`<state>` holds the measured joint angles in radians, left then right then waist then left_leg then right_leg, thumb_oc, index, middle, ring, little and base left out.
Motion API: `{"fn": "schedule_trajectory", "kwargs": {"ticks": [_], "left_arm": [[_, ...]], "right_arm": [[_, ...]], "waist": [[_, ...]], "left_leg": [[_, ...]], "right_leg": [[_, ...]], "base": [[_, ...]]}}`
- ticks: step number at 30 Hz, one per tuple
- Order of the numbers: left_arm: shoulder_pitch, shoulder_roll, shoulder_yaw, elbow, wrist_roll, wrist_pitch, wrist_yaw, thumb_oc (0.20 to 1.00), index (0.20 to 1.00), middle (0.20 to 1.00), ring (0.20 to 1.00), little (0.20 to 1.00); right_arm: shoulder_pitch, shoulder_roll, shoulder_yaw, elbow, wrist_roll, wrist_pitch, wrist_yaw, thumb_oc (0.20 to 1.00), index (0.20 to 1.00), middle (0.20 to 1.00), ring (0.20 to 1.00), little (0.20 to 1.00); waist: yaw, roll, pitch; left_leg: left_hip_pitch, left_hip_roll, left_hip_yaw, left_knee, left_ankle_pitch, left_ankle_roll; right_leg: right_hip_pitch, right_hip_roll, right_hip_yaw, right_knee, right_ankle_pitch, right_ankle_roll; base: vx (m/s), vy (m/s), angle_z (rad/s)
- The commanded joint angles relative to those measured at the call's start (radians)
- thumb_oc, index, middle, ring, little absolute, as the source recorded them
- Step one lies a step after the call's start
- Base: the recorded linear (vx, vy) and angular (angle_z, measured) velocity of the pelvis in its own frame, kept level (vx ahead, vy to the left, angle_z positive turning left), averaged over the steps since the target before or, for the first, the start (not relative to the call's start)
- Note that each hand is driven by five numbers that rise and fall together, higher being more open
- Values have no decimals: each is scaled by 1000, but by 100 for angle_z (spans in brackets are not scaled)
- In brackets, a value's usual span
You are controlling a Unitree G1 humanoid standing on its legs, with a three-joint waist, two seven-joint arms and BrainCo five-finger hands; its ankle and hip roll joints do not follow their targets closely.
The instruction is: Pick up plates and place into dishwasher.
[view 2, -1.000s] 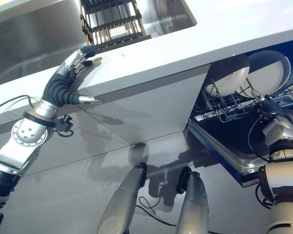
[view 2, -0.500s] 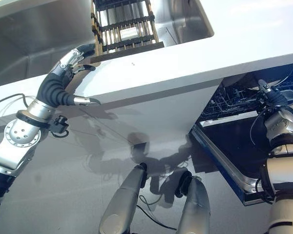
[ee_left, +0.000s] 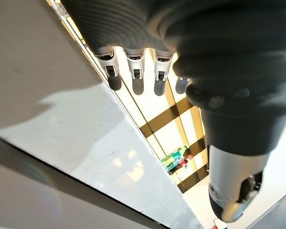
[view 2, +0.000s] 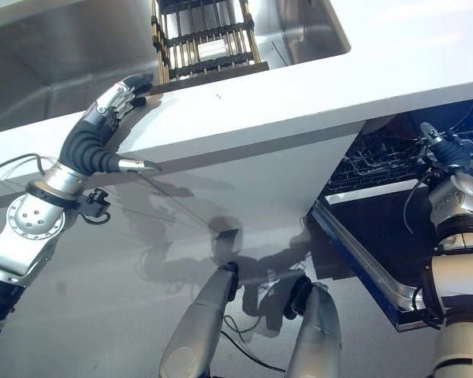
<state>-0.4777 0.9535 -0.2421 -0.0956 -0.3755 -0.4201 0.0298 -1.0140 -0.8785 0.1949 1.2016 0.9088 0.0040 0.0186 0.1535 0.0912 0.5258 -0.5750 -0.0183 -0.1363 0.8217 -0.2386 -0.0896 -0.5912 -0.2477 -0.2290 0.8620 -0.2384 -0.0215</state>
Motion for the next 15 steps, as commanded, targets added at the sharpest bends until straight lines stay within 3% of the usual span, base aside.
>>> {"fn": "schedule_trajectory", "kwargs": {"ticks": [1, 5, 9, 15], "left_arm": [[3, -43, 31, -50, 12, -19, 51, 1000, 1000, 1000, 1000, 1000], [2, -79, 15, -49, 62, 13, 95, 1000, 1000, 1000, 1000, 1000], [44, -149, 15, -63, 122, 41, 142, 1000, 1000, 1000, 1000, 1000], [84, -211, 10, -78, 183, 33, 185, 1000, 1000, 1000, 1000, 1000]], "right_arm": [[72, -1, -37, -141, -105, -61, -53, 1000, 1000, 1000, 1000, 1000], [221, 30, -89, -288, -157, -82, -185, 1000, 1000, 1000, 1000, 1000], [420, 73, -171, -468, -319, -129, -368, 1000, 1000, 1000, 1000, 1000], [638, 114, -277, -572, -389, -168, -435, 1000, 1000, 1000, 1000, 1000]], "waist": [[-35, -30, -42], [-83, -48, -42], [-141, -69, -40], [-204, -92, -33]], "left_leg": [[27, -15, 171, 6, -28, 172], [53, 2, 195, 53, -78, 181], [77, 20, 229, 101, -129, 198], [96, 29, 264, 135, -171, 206]], "right_leg": [[73, 72, 8, 21, -16, -39], [89, 79, 36, 29, -26, -42], [98, 97, 69, 38, -34, -42], [108, 133, 113, 18, -30, -38]], "base": [[-60, 202, -15], [-36, 211, -16], [-31, 227, -27], [-35, 138, -21]]}}
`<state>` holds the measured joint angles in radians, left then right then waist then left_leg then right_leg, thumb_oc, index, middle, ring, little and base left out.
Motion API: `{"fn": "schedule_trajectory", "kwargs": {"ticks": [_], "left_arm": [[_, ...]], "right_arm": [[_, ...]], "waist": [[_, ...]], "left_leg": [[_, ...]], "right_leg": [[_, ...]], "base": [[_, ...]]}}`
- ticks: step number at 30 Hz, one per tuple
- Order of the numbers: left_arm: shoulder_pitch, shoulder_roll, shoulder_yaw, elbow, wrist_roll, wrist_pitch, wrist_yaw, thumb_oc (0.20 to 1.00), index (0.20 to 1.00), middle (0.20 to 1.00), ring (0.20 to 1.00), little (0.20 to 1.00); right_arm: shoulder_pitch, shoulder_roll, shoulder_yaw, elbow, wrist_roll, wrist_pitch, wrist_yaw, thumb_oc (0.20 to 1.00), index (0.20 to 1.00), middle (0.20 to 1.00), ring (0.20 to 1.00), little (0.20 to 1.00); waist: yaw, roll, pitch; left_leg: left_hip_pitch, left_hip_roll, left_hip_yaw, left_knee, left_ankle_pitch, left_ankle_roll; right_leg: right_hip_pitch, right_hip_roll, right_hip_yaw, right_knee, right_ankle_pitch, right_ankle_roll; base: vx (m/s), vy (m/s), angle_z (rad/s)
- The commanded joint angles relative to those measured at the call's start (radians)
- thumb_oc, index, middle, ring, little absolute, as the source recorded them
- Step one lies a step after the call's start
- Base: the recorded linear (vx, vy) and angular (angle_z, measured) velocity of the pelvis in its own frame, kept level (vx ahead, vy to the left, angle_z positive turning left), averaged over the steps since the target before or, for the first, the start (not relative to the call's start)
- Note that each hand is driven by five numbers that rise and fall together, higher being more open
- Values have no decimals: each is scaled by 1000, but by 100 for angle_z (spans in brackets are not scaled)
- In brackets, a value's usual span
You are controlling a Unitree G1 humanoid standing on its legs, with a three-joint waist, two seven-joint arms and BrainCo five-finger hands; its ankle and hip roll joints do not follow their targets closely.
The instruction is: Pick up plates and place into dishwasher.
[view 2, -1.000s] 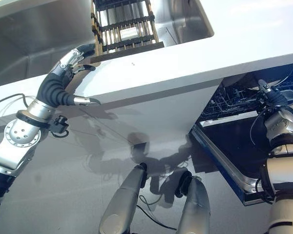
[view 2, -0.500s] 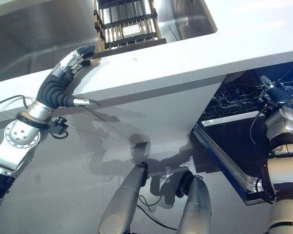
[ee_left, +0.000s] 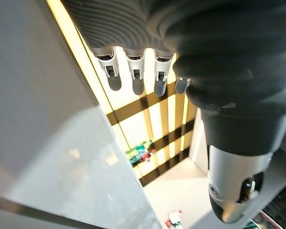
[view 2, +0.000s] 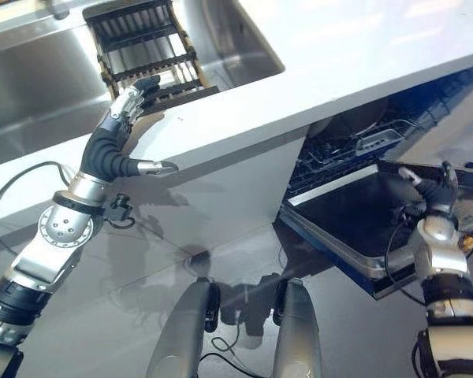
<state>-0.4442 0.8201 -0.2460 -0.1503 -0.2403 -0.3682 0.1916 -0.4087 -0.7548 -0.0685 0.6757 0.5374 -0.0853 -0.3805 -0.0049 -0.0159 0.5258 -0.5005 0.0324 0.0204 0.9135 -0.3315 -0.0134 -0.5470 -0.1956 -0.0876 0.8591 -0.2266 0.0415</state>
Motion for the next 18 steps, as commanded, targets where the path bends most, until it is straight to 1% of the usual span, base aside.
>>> {"fn": "schedule_trajectory", "kwargs": {"ticks": [1, 2, 6, 7, 12, 13, 14, 15, 16, 18], "left_arm": [[51, -83, 14, -23, 52, -21, 29, 1000, 1000, 1000, 1000, 1000], [49, -86, 13, -22, 52, -27, 32, 1000, 1000, 1000, 1000, 1000], [25, -98, -2, -2, 51, -38, 32, 1000, 1000, 1000, 1000, 1000], [17, -103, -10, 3, 50, -39, 29, 1000, 1000, 1000, 1000, 1000], [-44, -107, -68, 18, 26, -24, 15, 1000, 1000, 1000, 1000, 1000], [-64, -105, -83, 21, 10, -19, -1, 1000, 1000, 1000, 1000, 1000], [-73, -106, -93, 22, 10, -19, -7, 1000, 1000, 1000, 1000, 1000], [-83, -104, -101, 22, 3, -18, -12, 1000, 1000, 1000, 1000, 1000], [-90, -102, -102, 27, -6, -24, -26, 1000, 1000, 1000, 1000, 1000], [-103, -100, -104, 32, -15, -28, -37, 1000, 1000, 1000, 1000, 1000]], "right_arm": [[47, -2, -20, -47, 5, -83, -36, 1000, 1000, 1000, 1000, 1000], [64, 8, -35, -32, 28, -84, -41, 1000, 1000, 1000, 1000, 1000], [71, 44, -52, 62, 107, -137, -77, 1000, 1000, 1000, 1000, 1000], [68, 56, -62, 101, 137, -150, -62, 1000, 1000, 1000, 1000, 1000], [-5, 94, -70, 337, 342, -137, 116, 1000, 1000, 1000, 1000, 1000], [-34, 112, -68, 384, 446, -123, 209, 1000, 1000, 1000, 1000, 1000], [-55, 128, -66, 395, 545, -103, 271, 1000, 1000, 1000, 1000, 1000], [-71, 145, -67, 411, 607, -85, 322, 1000, 1000, 1000, 1000, 1000], [-90, 168, -67, 426, 686, -85, 403, 1000, 1000, 1000, 1000, 1000], [-116, 201, -53, 433, 754, -73, 499, 1000, 1000, 1000, 1000, 1000]], "waist": [[-50, 13, -32], [-57, 11, -31], [-65, 7, -30], [-65, 8, -32], [-42, 23, -28], [-34, 30, -28], [-27, 34, -27], [-22, 38, -26], [-15, 44, -27], [-6, 51, -27]], "left_leg": [[25, -21, 111, 42, -79, 130], [26, -20, 116, 45, -84, 129], [35, -19, 124, 46, -87, 129], [37, -21, 123, 46, -88, 129], [46, -38, 111, 38, -74, 125], [50, -43, 106, 30, -67, 123], [54, -46, 102, 22, -62, 121], [59, -49, 101, 15, -59, 121], [63, -52, 97, 7, -51, 118], [67, -57, 95, -4, -48, 118]], "right_leg": [[64, 84, -24, 17, -40, -101], [63, 89, -18, 13, -38, -100], [72, 100, -9, -5, -32, -99], [75, 101, -9, -10, -31, -99], [91, 102, -6, -32, -16, -96], [96, 100, -6, -37, -12, -96], [101, 99, -6, -42, -8, -95], [106, 96, -8, -47, -7, -95], [108, 95, -6, -49, -2, -93], [112, 88, -11, -52, 0, -92]], "base": [[-60, 88, -15], [-60, 59, -21], [-40, 28, -12], [-22, -5, -11], [-28, -36, -2], [-26, -59, 3], [-29, -66, -1], [-17, -56, -3], [-18, -52, -2], [-24, -50, -2]]}}
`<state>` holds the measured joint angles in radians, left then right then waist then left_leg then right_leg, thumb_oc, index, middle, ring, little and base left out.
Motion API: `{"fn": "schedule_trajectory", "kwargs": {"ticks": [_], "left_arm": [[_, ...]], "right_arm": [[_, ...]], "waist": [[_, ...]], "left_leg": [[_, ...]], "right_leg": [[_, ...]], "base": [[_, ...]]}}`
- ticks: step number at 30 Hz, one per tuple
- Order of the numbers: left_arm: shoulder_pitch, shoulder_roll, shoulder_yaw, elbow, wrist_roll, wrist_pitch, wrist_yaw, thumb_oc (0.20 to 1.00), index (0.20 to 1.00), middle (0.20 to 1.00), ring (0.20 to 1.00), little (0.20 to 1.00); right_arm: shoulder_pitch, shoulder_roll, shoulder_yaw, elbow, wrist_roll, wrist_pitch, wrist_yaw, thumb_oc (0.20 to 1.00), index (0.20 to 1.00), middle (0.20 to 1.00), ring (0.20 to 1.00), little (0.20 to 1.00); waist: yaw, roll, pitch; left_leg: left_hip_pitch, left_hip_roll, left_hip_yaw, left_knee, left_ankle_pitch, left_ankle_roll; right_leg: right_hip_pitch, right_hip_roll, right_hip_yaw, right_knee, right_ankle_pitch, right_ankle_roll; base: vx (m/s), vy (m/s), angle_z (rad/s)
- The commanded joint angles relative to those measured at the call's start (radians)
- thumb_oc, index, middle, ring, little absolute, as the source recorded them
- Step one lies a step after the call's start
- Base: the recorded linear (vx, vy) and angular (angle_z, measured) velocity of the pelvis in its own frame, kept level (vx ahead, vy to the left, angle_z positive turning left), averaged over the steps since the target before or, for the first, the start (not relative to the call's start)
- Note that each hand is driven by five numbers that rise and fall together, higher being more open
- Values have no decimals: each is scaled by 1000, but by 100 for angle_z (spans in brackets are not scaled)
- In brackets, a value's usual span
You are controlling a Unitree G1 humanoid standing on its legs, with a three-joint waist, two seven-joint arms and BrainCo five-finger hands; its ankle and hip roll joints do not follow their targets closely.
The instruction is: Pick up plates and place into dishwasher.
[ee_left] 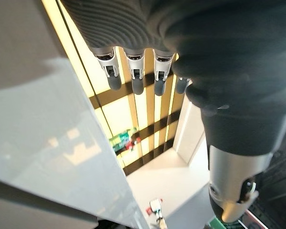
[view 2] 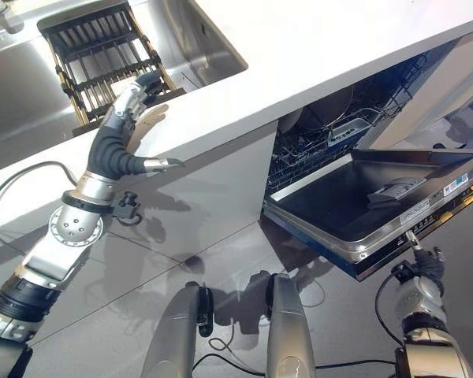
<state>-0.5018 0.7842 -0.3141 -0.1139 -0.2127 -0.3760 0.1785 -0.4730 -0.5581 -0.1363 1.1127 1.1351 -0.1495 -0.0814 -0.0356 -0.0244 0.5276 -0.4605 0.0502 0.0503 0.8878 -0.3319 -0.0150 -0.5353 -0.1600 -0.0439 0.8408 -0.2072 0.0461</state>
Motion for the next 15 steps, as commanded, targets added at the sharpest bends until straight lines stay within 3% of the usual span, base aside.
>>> {"fn": "schedule_trajectory", "kwargs": {"ticks": [1, 6, 12, 15], "left_arm": [[-53, -61, -33, 2, -50, -28, -36, 1000, 1000, 1000, 1000, 1000], [-55, -57, -19, 20, -70, -40, -82, 1000, 1000, 1000, 1000, 1000], [-13, -43, 5, 24, -89, -73, -108, 1000, 1000, 1000, 1000, 1000], [-4, -38, 13, 28, -96, -82, -119, 1000, 1000, 1000, 1000, 1000]], "right_arm": [[-75, 24, 26, -6, 211, 3, 271, 1000, 1000, 1000, 1000, 1000], [-166, 53, 88, -24, 307, 94, 474, 1000, 1000, 1000, 1000, 1000], [-276, 28, 176, -192, 365, 60, 549, 1000, 1000, 1000, 1000, 1000], [-320, 21, 207, -273, 365, 35, 537, 1000, 1000, 1000, 1000, 1000]], "waist": [[30, 65, -31], [53, 82, -32], [70, 87, -34], [76, 85, -35]], "left_leg": [[26, -79, 64, 10, -36, 119], [14, -84, 56, 22, -46, 116], [-8, -84, 46, 36, -38, 109], [-13, -84, 42, 39, -36, 108]], "right_leg": [[100, 50, -56, -43, -9, -98], [84, 34, -66, -16, -18, -94], [60, 21, -75, 8, -20, -94], [56, 20, -79, 12, -21, -93]], "base": [[-16, -45, -2], [-16, -31, -7], [-13, -23, -16], [-2, -34, -19]]}}
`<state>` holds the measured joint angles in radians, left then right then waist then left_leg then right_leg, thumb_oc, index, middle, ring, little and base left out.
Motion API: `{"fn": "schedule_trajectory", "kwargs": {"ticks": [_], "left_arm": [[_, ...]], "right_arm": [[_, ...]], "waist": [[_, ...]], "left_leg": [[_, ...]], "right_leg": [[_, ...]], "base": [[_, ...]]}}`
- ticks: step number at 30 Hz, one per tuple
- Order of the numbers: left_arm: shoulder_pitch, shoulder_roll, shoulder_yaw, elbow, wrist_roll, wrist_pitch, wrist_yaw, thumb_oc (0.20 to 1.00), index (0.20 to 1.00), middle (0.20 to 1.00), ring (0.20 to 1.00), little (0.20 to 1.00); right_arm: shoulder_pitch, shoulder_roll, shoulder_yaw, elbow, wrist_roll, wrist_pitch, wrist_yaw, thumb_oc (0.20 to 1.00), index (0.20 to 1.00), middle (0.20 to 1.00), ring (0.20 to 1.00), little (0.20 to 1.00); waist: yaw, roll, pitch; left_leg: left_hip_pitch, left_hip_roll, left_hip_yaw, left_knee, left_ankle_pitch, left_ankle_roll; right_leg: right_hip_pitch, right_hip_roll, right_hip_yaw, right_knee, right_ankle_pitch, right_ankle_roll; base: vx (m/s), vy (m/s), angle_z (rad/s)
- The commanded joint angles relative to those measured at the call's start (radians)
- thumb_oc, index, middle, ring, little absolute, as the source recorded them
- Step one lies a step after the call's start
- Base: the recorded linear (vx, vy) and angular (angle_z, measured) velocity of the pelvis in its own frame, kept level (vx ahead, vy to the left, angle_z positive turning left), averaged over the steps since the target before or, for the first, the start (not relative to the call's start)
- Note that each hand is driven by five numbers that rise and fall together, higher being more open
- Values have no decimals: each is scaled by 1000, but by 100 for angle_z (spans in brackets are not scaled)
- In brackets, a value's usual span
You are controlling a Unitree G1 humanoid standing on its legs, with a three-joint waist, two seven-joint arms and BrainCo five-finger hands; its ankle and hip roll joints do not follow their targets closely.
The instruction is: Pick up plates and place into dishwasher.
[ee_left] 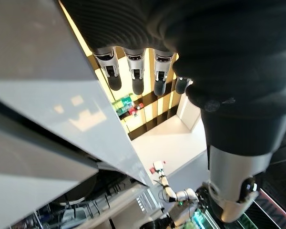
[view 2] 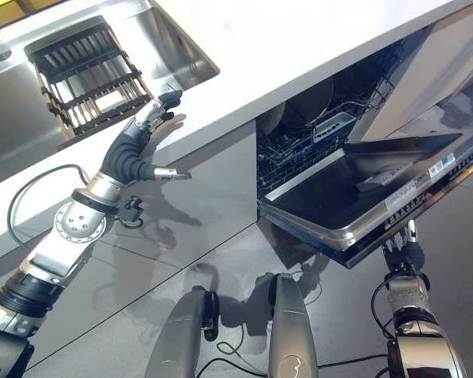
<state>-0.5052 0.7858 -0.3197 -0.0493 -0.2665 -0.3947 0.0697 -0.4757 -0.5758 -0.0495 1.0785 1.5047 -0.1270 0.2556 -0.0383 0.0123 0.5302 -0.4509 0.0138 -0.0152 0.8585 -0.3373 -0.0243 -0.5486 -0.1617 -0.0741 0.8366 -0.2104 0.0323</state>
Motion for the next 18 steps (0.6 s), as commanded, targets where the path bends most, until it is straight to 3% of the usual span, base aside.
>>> {"fn": "schedule_trajectory", "kwargs": {"ticks": [1, 10, 18], "left_arm": [[-2, -37, 20, -37, -47, -62, -18, 1000, 1000, 1000, 1000, 1000], [-43, 6, -6, -20, -92, -64, -45, 1000, 1000, 1000, 1000, 1000], [-44, 23, -15, 16, -111, -75, -65, 1000, 1000, 1000, 1000, 1000]], "right_arm": [[-337, 32, 129, -268, -10, 8, 182, 1000, 1000, 1000, 1000, 1000], [-485, -56, 149, -241, -34, 28, 118, 1000, 1000, 1000, 1000, 1000], [-502, -91, 146, -131, -87, 78, 99, 1000, 1000, 1000, 1000, 1000]], "waist": [[82, 46, -39], [108, 40, -58], [123, 29, -82]], "left_leg": [[-26, -49, 104, 71, -31, 117], [-38, -53, 82, 97, -35, 111], [-17, -53, 65, 91, -38, 111]], "right_leg": [[68, 21, -50, 20, -19, -80], [70, 8, -64, 47, -32, -81], [99, 3, -74, 46, -45, -85]], "base": [[0, -44, -17], [25, -39, -13], [45, -12, 36]]}}
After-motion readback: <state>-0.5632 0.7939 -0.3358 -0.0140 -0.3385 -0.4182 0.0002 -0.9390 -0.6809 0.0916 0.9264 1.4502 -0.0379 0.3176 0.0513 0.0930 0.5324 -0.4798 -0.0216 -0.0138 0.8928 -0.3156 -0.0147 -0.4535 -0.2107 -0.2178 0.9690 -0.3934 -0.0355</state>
